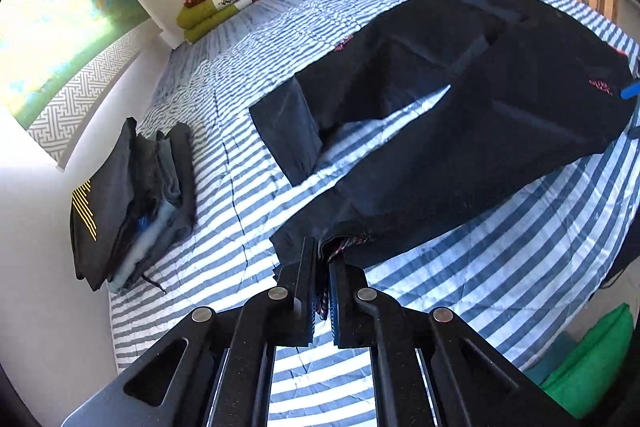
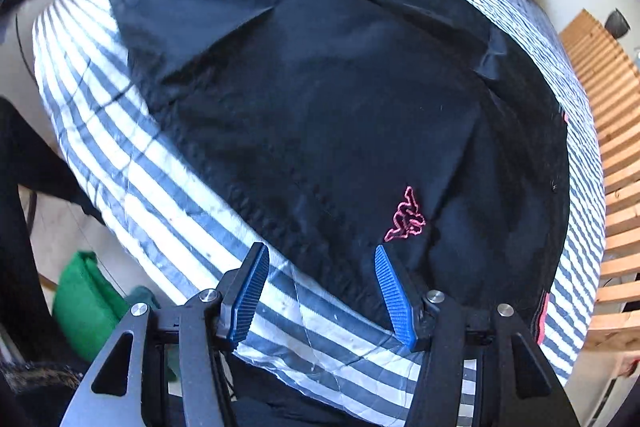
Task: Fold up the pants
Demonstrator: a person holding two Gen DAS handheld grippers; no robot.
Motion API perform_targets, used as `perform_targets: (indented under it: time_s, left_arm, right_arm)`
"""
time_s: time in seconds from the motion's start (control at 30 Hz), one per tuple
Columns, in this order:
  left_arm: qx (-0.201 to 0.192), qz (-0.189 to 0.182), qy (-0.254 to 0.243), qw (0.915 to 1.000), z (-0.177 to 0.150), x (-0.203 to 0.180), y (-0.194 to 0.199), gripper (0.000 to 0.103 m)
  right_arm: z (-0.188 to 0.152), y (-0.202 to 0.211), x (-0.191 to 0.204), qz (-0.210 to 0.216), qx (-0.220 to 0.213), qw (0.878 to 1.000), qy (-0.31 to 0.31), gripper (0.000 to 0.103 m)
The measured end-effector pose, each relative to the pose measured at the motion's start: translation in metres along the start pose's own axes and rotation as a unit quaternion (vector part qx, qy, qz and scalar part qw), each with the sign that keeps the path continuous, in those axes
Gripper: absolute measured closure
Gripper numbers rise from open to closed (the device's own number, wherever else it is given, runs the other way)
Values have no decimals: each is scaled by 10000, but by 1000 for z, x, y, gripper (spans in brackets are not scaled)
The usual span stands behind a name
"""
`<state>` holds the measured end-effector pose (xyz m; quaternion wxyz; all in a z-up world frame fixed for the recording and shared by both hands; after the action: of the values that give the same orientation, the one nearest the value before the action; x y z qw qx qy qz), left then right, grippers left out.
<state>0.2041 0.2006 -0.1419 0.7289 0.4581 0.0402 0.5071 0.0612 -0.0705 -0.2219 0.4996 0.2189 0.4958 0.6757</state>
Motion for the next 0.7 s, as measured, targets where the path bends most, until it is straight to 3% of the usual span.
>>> perform_targets:
  time_s: [0.13, 0.2, 0.27, 0.3, 0.4, 0.5, 0.7]
  left_arm:
    - [-97, -48, 245, 9996, 6, 8, 3, 98]
    - [-151, -35, 269, 9995, 10, 11, 4, 98]
    - [-190, -31, 268, 9995, 14, 14, 6, 98]
    - [-224, -40, 266, 9994, 17, 16, 7, 98]
    - [-334, -25, 251, 9991, 34, 26, 7, 98]
    - [-484, 19, 277, 9984, 61, 44, 4, 98]
    - [-675, 89, 347, 9971, 128, 83, -27, 99]
  right_arm:
    - [-7, -8, -21, -1004, 71, 9946, 259, 52]
    - [-10, -10, -37, -1263, 141, 9919, 49, 56]
    - [-7, -4, -54, -1471, 61, 9889, -212, 91]
    - [-4, 1, -62, -1560, -24, 9871, -346, 96]
    - [17, 29, -81, -1942, -513, 9780, -559, 97]
    - [53, 60, -106, -2528, -962, 9614, -510, 99]
    - [139, 83, -168, -3093, -1296, 9404, -571, 100]
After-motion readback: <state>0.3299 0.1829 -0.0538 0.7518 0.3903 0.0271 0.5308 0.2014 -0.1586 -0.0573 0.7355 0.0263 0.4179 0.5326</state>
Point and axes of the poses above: each gripper's, at about its wrist camera, not at the fingertips, and y roughly against the way its jaws point, x to its left, z to its top, the point moved 8 cm from there along -y, roughly the way its jaws point, and after that the axes turned 8 degrees about -x, right-handed, at the moved point
